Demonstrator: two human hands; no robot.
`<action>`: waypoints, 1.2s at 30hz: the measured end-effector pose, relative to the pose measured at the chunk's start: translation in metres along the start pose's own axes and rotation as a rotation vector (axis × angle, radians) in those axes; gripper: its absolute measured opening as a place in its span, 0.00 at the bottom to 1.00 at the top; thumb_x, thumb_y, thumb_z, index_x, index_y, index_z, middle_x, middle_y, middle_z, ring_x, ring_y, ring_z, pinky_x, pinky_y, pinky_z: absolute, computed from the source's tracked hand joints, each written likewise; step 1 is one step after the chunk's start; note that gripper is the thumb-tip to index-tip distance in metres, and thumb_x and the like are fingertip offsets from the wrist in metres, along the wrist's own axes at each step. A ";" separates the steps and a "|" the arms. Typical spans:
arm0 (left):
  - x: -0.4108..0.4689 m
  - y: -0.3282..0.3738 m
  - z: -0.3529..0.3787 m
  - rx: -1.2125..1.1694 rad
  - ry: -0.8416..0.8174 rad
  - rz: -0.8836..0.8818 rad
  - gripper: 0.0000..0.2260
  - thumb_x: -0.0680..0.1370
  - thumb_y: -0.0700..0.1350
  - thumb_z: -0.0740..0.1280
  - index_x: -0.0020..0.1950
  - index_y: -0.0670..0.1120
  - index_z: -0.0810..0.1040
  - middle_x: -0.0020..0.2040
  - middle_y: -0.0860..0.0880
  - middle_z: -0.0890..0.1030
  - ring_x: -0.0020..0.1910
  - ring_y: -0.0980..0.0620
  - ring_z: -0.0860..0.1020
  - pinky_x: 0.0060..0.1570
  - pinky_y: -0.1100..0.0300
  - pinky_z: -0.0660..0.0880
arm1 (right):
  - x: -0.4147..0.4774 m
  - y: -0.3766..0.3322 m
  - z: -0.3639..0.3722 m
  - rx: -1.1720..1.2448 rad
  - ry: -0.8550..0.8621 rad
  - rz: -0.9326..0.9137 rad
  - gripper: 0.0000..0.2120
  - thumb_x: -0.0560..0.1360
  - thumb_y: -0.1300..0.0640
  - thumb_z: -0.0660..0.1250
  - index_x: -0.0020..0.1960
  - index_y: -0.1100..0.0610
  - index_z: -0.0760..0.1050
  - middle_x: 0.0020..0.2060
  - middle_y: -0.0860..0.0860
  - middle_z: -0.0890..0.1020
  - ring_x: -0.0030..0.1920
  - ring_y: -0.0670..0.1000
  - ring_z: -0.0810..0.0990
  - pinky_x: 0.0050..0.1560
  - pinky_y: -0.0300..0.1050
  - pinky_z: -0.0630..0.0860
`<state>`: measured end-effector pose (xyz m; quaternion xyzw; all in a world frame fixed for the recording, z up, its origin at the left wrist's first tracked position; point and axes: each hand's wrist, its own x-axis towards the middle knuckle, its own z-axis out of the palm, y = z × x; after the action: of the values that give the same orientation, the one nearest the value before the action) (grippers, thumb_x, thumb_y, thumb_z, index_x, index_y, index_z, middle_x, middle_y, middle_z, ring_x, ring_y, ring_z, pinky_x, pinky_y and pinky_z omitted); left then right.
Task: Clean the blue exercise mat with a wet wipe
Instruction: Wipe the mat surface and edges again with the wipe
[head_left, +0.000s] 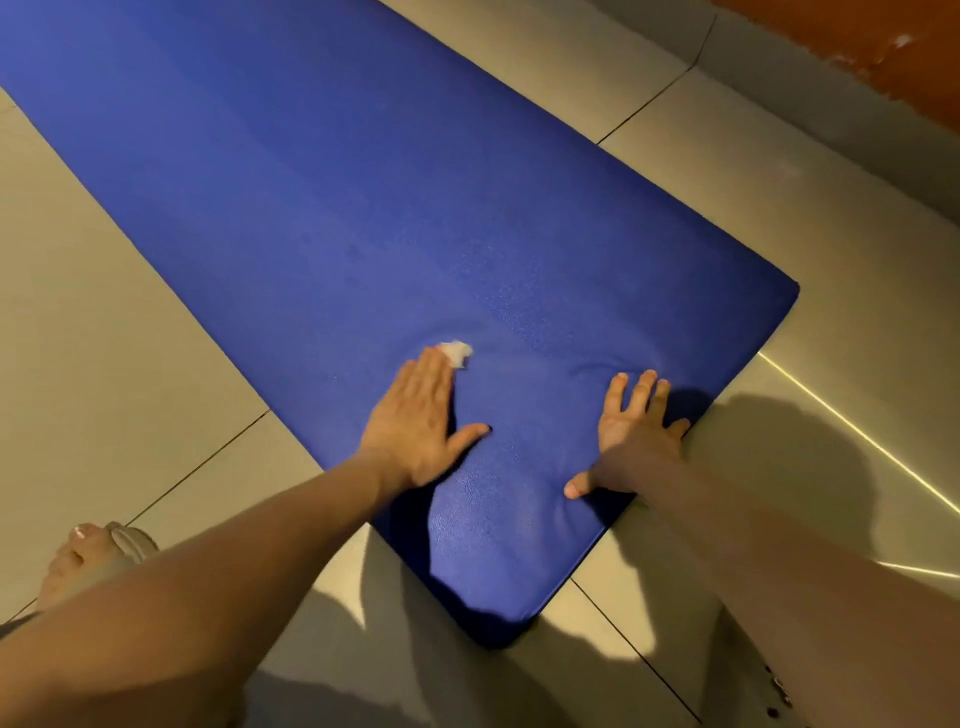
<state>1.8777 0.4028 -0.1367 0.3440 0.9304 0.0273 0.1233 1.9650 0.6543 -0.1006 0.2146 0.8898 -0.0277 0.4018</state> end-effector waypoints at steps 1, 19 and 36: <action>0.002 -0.006 -0.002 0.042 -0.021 -0.070 0.46 0.80 0.74 0.45 0.84 0.41 0.44 0.84 0.44 0.46 0.83 0.46 0.44 0.81 0.48 0.45 | 0.000 0.000 -0.001 -0.004 -0.004 0.003 0.80 0.55 0.26 0.78 0.78 0.61 0.26 0.76 0.68 0.31 0.78 0.70 0.34 0.73 0.75 0.54; 0.011 0.037 -0.005 -0.145 0.031 -0.030 0.44 0.79 0.68 0.55 0.83 0.37 0.50 0.83 0.42 0.51 0.83 0.43 0.49 0.81 0.53 0.45 | 0.004 -0.006 -0.003 -0.023 -0.026 0.011 0.80 0.55 0.27 0.78 0.77 0.64 0.26 0.75 0.70 0.31 0.77 0.73 0.34 0.71 0.78 0.55; -0.001 0.091 0.008 -0.132 -0.084 0.337 0.40 0.78 0.59 0.59 0.83 0.38 0.51 0.84 0.42 0.52 0.83 0.44 0.49 0.80 0.49 0.49 | 0.008 -0.005 0.000 -0.012 -0.032 0.014 0.81 0.54 0.27 0.79 0.77 0.64 0.24 0.75 0.70 0.29 0.77 0.72 0.34 0.71 0.77 0.56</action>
<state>1.9380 0.4716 -0.1321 0.4872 0.8497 0.0943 0.1779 1.9580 0.6523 -0.1074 0.2178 0.8820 -0.0229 0.4173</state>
